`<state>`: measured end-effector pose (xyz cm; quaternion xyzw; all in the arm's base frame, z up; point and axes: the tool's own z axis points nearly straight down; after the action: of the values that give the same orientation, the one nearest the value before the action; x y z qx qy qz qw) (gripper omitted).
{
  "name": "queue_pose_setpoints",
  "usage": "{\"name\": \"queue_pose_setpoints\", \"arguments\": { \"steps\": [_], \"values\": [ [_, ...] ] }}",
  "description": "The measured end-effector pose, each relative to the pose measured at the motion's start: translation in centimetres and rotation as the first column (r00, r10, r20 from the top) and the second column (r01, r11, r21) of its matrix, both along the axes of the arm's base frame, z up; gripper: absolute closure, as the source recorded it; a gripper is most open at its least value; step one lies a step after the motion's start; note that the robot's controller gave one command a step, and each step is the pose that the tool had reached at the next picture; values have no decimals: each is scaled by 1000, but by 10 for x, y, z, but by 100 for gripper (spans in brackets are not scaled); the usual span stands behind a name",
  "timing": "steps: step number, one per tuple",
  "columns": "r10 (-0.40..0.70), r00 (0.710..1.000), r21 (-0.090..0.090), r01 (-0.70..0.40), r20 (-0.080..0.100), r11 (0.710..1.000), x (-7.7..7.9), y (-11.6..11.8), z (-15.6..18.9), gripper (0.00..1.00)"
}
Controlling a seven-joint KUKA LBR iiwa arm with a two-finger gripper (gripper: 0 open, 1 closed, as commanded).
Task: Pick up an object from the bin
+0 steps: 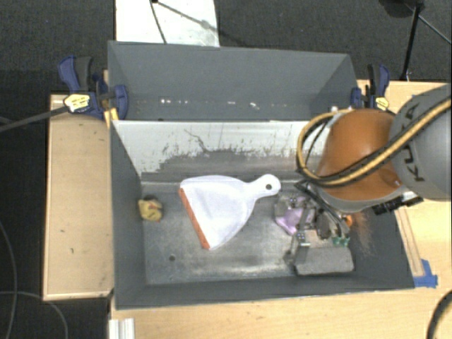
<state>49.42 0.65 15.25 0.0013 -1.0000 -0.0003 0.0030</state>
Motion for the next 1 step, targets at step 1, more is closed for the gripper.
{"name": "queue_pose_setpoints", "arguments": {
  "steps": [1],
  "values": [
    [0,1000,0,0,8,1000,2,0,4,0]
  ]
}}
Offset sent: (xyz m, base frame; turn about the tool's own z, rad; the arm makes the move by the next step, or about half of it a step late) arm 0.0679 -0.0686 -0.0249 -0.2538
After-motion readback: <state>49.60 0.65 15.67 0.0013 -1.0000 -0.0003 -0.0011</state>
